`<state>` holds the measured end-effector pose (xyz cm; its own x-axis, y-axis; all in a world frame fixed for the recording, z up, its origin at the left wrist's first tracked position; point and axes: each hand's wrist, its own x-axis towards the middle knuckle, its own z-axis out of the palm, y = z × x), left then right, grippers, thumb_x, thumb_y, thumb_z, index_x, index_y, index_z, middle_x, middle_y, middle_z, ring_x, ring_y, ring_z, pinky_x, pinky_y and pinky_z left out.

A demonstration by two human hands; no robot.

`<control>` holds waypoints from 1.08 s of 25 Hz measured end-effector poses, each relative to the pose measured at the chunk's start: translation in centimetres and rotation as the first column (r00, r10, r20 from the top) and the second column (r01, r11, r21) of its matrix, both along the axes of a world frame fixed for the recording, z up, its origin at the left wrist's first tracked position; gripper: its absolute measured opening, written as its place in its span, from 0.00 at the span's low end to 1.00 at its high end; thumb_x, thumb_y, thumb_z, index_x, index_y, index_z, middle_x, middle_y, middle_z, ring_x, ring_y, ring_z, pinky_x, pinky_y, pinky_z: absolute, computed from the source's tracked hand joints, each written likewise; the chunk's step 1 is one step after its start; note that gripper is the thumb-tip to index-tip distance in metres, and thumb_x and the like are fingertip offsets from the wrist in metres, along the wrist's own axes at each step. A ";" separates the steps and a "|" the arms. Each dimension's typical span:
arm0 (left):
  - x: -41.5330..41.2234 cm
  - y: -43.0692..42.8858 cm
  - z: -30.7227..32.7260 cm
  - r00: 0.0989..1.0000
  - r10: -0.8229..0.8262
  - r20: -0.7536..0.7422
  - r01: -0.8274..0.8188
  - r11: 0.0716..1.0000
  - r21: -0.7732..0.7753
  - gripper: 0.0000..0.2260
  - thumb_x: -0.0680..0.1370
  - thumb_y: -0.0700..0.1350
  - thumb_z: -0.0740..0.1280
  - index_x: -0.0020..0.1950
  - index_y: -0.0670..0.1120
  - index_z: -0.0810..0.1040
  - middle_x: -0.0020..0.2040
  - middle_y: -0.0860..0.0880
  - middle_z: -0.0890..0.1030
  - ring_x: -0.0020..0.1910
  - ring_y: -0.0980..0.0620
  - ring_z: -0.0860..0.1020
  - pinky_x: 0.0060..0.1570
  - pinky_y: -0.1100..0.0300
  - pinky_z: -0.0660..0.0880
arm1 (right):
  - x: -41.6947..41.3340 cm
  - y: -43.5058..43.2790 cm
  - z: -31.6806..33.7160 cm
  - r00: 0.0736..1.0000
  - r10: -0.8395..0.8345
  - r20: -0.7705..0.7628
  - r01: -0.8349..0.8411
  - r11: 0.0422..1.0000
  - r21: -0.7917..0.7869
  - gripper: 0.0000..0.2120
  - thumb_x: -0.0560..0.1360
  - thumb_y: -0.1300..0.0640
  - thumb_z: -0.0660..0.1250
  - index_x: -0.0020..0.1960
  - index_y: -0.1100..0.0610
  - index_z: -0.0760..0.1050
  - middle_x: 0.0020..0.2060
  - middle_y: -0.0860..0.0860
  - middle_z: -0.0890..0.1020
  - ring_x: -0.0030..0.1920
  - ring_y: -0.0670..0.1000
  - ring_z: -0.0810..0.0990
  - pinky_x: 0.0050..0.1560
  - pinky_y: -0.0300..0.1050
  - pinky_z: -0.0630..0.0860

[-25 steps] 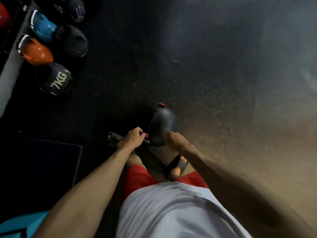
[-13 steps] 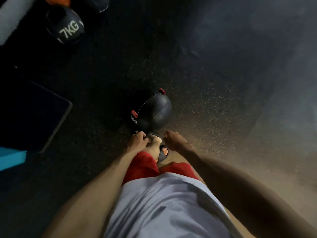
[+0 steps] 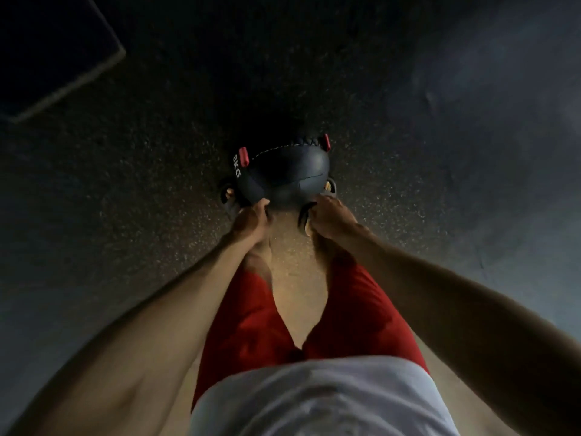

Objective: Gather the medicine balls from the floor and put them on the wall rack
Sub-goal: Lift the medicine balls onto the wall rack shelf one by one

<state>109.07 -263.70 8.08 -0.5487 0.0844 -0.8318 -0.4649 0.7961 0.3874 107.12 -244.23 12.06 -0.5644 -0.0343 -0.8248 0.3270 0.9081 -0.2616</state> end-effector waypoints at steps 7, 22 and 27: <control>1.0 4.5 -12.7 0.968 0.251 0.028 -0.249 0.967 -0.058 0.32 0.80 0.47 0.65 0.81 0.50 0.53 0.79 0.42 0.59 0.76 0.40 0.63 0.71 0.47 0.66 | -2.9 3.3 -16.3 0.919 0.388 0.069 -0.389 0.921 -0.002 0.41 0.78 0.57 0.66 0.82 0.49 0.45 0.80 0.60 0.49 0.79 0.64 0.51 0.77 0.62 0.56; -5.3 5.8 -18.8 0.856 0.432 -0.283 -0.477 0.872 -0.112 0.47 0.75 0.44 0.73 0.81 0.57 0.41 0.81 0.38 0.45 0.79 0.37 0.53 0.74 0.42 0.63 | -14.4 -2.4 -24.7 0.948 0.259 -0.185 -0.260 0.966 0.018 0.47 0.78 0.46 0.68 0.81 0.49 0.36 0.79 0.63 0.37 0.80 0.62 0.38 0.79 0.60 0.47; -12.5 4.5 -20.4 0.883 0.381 -0.274 -0.440 0.876 -0.199 0.58 0.68 0.59 0.77 0.80 0.53 0.35 0.79 0.34 0.39 0.79 0.33 0.46 0.75 0.36 0.52 | -26.3 -6.9 -25.5 0.959 0.224 -0.175 -0.221 0.975 0.040 0.43 0.79 0.40 0.63 0.81 0.45 0.38 0.80 0.60 0.43 0.80 0.61 0.43 0.80 0.58 0.46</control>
<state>96.60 -259.24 -12.29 -0.6580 -0.3820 -0.6490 -0.6972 0.6348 0.3332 80.87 -251.12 -13.41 -0.6817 -0.1602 -0.7138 0.0662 0.9582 -0.2783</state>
